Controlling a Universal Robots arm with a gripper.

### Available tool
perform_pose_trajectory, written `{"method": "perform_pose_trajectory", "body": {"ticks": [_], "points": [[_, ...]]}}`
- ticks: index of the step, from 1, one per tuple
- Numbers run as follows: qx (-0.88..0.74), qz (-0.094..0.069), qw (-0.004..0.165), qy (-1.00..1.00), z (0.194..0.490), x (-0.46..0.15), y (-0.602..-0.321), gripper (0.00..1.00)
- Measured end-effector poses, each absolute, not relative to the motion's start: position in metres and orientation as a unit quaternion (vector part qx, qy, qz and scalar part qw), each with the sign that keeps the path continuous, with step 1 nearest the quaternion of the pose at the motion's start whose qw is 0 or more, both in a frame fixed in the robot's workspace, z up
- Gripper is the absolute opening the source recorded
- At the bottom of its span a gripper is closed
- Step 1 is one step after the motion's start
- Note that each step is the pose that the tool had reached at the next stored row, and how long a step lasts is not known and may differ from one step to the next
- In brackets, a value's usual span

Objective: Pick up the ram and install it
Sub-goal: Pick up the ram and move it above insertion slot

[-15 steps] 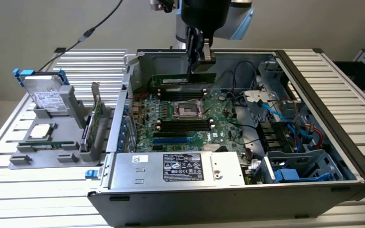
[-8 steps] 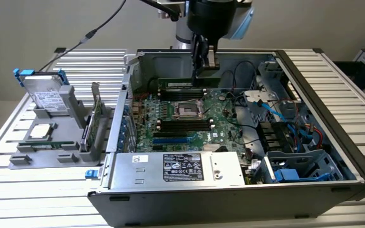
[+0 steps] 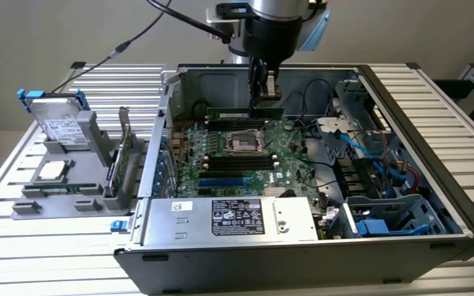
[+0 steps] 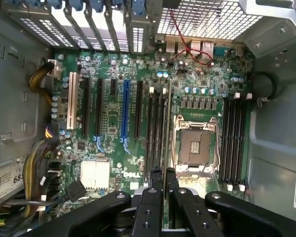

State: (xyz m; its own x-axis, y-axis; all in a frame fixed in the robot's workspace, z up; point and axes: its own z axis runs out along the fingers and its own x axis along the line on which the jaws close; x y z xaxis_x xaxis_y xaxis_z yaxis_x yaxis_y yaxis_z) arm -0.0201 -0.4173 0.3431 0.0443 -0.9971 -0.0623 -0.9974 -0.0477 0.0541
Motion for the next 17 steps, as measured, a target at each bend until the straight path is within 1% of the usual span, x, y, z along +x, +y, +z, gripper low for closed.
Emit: {"method": "perform_pose_trajectory", "body": {"ticks": [10,17], "points": [[-0.721,0.032,-0.008,0.692,0.329,-0.020,-0.405,0.13],[-0.721,0.030,-0.009,0.692,0.326,-0.020,-0.399,0.13]]}}
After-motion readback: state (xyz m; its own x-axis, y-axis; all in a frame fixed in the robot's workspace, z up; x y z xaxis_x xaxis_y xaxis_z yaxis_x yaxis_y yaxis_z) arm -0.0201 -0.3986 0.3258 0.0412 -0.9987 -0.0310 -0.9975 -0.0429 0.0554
